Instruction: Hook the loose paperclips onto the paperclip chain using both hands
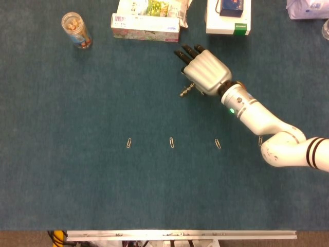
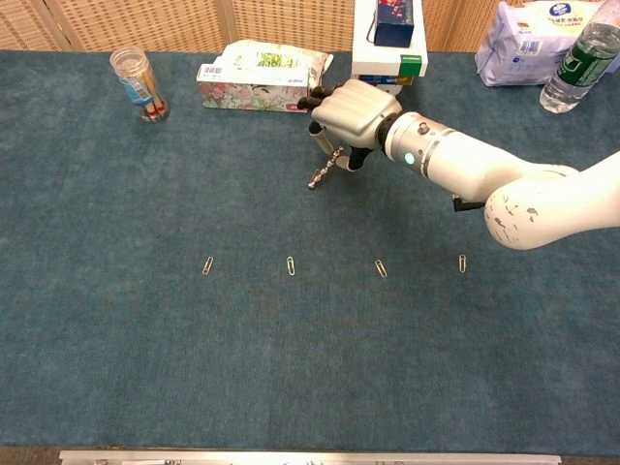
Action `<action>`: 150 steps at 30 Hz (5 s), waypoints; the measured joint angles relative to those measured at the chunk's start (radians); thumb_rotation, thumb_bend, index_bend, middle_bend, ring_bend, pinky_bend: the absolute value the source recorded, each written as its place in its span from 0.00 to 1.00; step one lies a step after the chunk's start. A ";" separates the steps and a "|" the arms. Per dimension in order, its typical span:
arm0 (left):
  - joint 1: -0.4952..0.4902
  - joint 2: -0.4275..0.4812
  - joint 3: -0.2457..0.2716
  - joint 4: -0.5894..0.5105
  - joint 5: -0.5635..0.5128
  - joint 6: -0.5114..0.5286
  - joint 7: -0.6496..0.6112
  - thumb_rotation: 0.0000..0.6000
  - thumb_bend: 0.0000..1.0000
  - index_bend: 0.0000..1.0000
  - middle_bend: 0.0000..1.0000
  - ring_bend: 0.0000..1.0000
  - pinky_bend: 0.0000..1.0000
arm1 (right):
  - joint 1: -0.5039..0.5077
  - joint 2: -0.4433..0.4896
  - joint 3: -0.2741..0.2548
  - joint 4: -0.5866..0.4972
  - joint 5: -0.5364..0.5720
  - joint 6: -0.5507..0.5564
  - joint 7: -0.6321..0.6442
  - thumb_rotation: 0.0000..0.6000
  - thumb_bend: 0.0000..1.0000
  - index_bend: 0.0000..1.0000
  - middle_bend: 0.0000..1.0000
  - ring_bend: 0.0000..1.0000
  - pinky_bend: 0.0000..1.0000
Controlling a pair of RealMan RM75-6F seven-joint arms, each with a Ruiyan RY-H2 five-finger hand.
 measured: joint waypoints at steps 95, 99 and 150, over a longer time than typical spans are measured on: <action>-0.001 -0.003 -0.028 0.011 -0.075 0.005 -0.007 1.00 0.36 0.60 0.14 0.00 0.01 | -0.300 0.358 -0.234 -0.678 -0.011 0.273 -0.174 1.00 0.34 0.58 0.10 0.00 0.18; -0.001 -0.001 -0.028 0.009 -0.075 0.003 -0.009 1.00 0.36 0.60 0.14 0.00 0.01 | -0.298 0.349 -0.227 -0.668 -0.010 0.265 -0.171 1.00 0.34 0.58 0.10 0.00 0.18; -0.008 -0.011 -0.022 0.003 -0.072 -0.006 0.028 1.00 0.36 0.60 0.14 0.00 0.03 | -0.492 0.527 -0.293 -0.770 -0.055 0.424 -0.160 1.00 0.34 0.58 0.10 0.00 0.18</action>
